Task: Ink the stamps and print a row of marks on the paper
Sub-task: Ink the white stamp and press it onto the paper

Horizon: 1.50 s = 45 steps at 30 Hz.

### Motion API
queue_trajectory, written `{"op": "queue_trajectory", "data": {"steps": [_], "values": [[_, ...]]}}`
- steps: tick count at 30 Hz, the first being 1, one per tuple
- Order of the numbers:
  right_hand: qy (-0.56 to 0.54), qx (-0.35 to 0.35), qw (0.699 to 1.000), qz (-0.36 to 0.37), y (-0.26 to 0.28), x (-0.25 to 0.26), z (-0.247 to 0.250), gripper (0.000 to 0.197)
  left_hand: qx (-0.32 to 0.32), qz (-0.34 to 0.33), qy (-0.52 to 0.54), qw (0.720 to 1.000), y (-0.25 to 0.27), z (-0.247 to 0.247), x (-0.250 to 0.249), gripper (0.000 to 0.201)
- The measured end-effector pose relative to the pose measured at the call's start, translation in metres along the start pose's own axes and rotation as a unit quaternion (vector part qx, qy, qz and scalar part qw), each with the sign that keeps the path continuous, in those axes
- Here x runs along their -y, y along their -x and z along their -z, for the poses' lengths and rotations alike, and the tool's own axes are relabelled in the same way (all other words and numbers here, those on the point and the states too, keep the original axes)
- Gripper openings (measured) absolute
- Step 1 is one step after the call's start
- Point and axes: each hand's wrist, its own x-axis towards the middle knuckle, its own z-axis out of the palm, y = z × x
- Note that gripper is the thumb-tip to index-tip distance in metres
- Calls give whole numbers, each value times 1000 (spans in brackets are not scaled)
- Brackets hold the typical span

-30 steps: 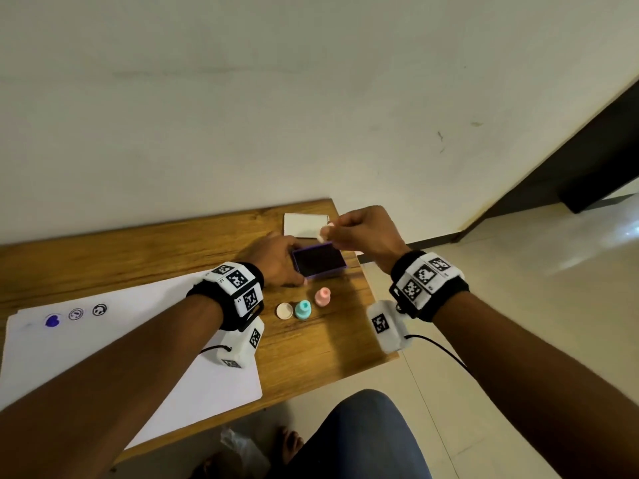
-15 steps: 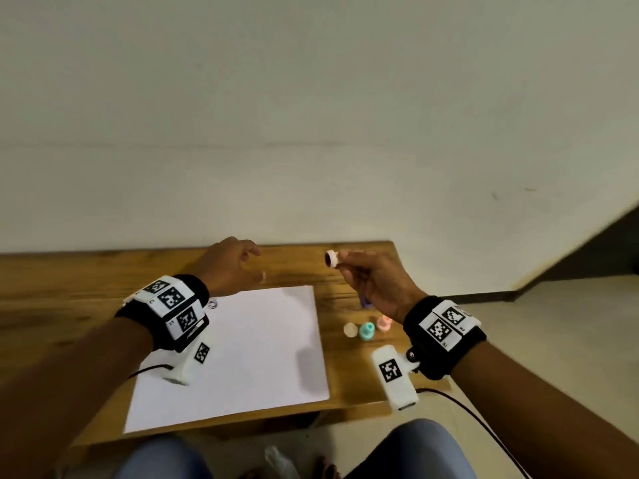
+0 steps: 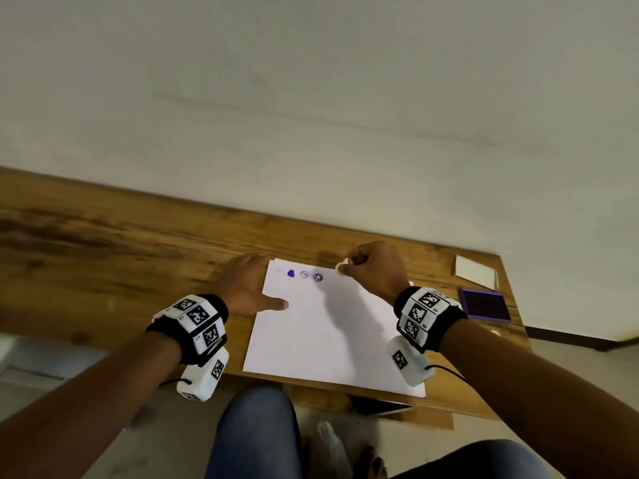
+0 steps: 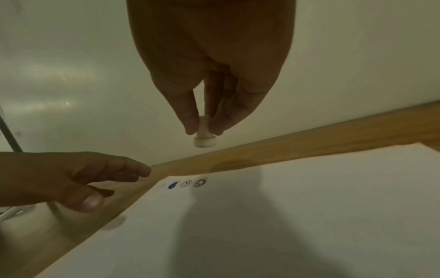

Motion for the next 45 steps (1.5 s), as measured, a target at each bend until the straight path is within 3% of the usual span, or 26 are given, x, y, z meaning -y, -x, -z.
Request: {"op": "queue_trajectory", "data": {"steps": [4, 10, 31, 40, 45], "values": [[55, 23, 998, 12, -7, 8, -22, 10, 16, 1, 18, 1000, 3, -15, 15, 107], [93, 37, 995, 14, -11, 10, -35, 10, 35, 13, -46, 998, 2, -29, 19, 119], [147, 49, 988, 23, -21, 5, -45, 17, 42, 27, -75, 996, 2, -31, 12, 117], [200, 94, 975, 34, -32, 13, -45, 18, 41, 31, -81, 995, -2, -35, 13, 117], [179, 109, 977, 28, -36, 14, -43, 27, 36, 25, -70, 997, 1, -33, 13, 116]]}}
